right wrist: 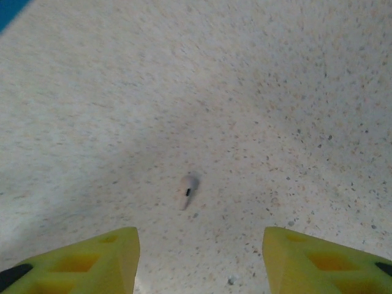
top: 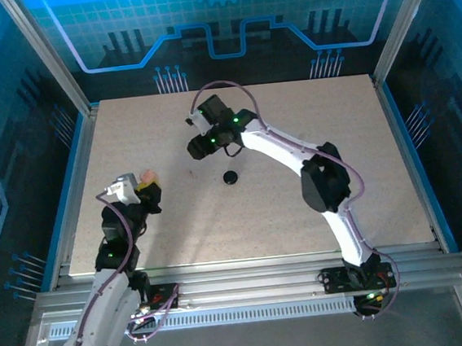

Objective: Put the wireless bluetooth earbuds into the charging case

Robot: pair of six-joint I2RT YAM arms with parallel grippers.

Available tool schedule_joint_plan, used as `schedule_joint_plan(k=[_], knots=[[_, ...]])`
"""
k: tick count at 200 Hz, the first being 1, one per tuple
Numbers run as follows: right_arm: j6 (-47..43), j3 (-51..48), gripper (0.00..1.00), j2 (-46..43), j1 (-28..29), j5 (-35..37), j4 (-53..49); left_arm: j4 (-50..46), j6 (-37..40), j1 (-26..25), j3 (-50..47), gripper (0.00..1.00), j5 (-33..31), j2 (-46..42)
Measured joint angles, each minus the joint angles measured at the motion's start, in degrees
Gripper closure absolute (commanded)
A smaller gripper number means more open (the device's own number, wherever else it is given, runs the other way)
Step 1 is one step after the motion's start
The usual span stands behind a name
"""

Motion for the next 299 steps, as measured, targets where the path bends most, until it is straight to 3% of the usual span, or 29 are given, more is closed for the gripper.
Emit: schedule_joint_plan(k=[77, 228, 299], knots=[[2.1, 13.2, 0.54, 15.8, 1.5, 1.0, -6.2, -3.8, -0.6, 1.5, 0.1, 0.93, 0.0, -0.6], [2.2, 18.6, 0.61, 21.8, 4.1, 0.2, -6.3, -5.4, -0.6, 1.8, 0.2, 0.92, 0.0, -2.1], [1.6, 20.9, 0.69, 23.6, 4.2, 0.6, -6.3, -5.7, -0.6, 1.8, 0.2, 0.92, 0.0, -2.4]])
